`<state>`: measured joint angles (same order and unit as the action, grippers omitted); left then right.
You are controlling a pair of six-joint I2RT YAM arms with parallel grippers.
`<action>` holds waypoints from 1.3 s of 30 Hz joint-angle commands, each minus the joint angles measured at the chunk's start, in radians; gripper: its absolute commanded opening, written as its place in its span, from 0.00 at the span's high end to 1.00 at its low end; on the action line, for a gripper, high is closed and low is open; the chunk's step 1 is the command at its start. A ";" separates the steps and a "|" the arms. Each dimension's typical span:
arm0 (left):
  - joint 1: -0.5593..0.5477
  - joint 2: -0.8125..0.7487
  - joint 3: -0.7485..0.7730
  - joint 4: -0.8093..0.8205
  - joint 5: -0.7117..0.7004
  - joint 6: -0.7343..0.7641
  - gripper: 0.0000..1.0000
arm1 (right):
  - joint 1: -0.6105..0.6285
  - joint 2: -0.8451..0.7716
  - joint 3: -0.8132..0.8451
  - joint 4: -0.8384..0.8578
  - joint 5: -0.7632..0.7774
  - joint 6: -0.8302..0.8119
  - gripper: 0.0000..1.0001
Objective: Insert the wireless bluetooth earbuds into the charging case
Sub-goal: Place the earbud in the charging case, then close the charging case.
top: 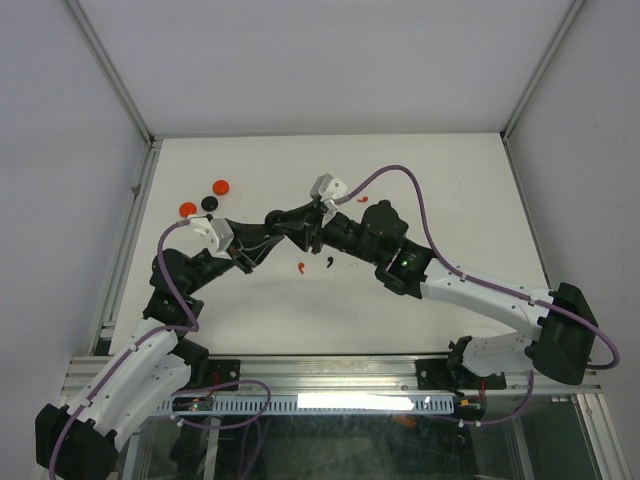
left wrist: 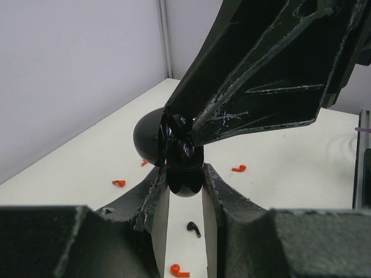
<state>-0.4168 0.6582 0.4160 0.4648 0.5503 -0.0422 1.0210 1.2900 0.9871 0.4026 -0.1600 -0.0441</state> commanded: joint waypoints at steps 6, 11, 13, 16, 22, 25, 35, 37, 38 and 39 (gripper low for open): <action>0.013 0.007 0.009 0.066 -0.006 -0.017 1.00 | 0.008 -0.048 0.056 -0.062 0.013 -0.005 0.68; 0.013 0.019 0.010 0.062 -0.007 -0.019 1.00 | 0.006 -0.061 0.132 -0.210 0.010 -0.031 0.42; 0.013 0.028 0.016 0.054 -0.007 -0.022 1.00 | 0.002 -0.060 0.166 -0.263 -0.011 -0.033 0.36; 0.013 0.040 0.023 0.045 -0.002 -0.027 1.00 | -0.014 -0.057 0.203 -0.327 -0.044 -0.028 0.30; 0.015 0.053 0.029 0.042 0.029 -0.031 1.00 | -0.135 -0.020 0.288 -0.447 -0.267 0.039 0.22; 0.014 0.057 0.030 0.053 0.064 -0.035 1.00 | -0.193 -0.005 0.305 -0.470 -0.387 0.071 0.18; 0.015 0.093 0.027 0.135 0.228 -0.073 1.00 | -0.266 0.105 0.314 -0.392 -0.700 0.202 0.13; 0.015 0.093 0.026 0.138 0.231 -0.074 1.00 | -0.266 0.132 0.313 -0.377 -0.732 0.224 0.13; 0.015 0.093 0.025 0.139 0.230 -0.074 1.00 | -0.266 0.143 0.314 -0.370 -0.750 0.231 0.13; 0.015 0.095 0.025 0.138 0.226 -0.074 1.00 | -0.266 0.152 0.315 -0.366 -0.770 0.241 0.13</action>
<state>-0.4107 0.7532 0.4164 0.5247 0.7280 -0.0971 0.7551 1.4185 1.2549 -0.0380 -0.7929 0.1291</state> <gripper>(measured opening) 0.257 0.871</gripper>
